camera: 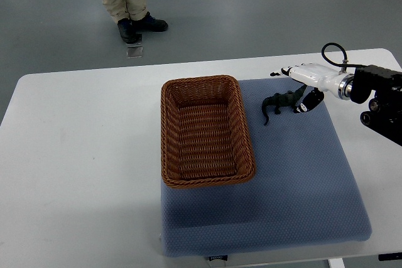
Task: Place crocodile in brown basket with right hand
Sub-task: 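Close the right hand's fingers around the crocodile's body, then lift the crocodile with the right hand and carry it toward the basket, then lower the held crocodile into the wicker basket and open the fingers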
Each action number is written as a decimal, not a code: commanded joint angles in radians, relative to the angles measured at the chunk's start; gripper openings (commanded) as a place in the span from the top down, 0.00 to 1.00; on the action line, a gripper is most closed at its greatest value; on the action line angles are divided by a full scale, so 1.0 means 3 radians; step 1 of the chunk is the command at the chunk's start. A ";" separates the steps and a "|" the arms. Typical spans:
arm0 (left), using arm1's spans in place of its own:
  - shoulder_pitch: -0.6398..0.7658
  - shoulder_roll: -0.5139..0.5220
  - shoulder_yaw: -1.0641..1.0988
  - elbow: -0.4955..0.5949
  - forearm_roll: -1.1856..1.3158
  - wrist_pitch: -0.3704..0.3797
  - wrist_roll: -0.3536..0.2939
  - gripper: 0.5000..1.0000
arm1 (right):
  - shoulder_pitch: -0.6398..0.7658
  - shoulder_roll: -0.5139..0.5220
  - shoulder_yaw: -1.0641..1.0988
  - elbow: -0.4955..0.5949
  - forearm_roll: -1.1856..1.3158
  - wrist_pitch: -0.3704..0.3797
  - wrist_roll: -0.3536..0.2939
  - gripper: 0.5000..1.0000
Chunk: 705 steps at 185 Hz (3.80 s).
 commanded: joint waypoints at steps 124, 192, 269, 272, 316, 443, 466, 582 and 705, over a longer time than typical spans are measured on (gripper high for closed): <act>0.0000 0.0000 0.0000 0.0000 0.0000 0.0000 -0.0001 0.00 | 0.0102 0.0354 -0.0422 -0.0470 -0.0221 -0.0311 -0.0018 0.28; 0.0000 0.0000 0.0000 0.0000 0.0000 0.0000 -0.0001 0.00 | 0.0102 0.0395 -0.0427 -0.0567 -0.0324 -0.0377 -0.0029 0.41; 0.0000 0.0000 0.0000 0.0000 0.0000 0.0000 -0.0001 0.00 | 0.0092 0.0461 -0.0453 -0.0577 -0.0375 -0.0444 -0.0080 0.42; 0.0000 0.0000 0.0000 0.0000 0.0000 0.0000 -0.0001 0.00 | 0.0092 0.0461 -0.0453 -0.0577 -0.0375 -0.0444 -0.0085 0.43; 0.0000 0.0000 0.0000 0.0000 0.0000 0.0000 -0.0001 0.00 | 0.0092 0.0461 -0.0453 -0.0613 -0.0380 -0.0444 -0.0095 0.54; 0.0000 0.0000 0.0000 0.0000 0.0000 0.0000 -0.0001 0.00 | 0.0077 0.0497 -0.0473 -0.0659 -0.0426 -0.0444 -0.0100 0.81; 0.0000 0.0000 0.0000 0.0000 0.0000 0.0000 -0.0001 0.00 | 0.0077 0.0497 -0.0468 -0.0669 -0.0426 -0.0444 -0.0141 1.00; 0.0000 0.0000 0.0000 0.0000 0.0000 0.0000 -0.0001 0.00 | 0.0097 0.0426 -0.0412 -0.0715 -0.0360 -0.0618 -0.0131 1.00; 0.0000 0.0000 0.0000 0.0000 0.0000 0.0000 -0.0001 0.00 | 0.0593 0.0431 -0.0407 0.0451 -0.0349 -0.0797 0.0017 1.00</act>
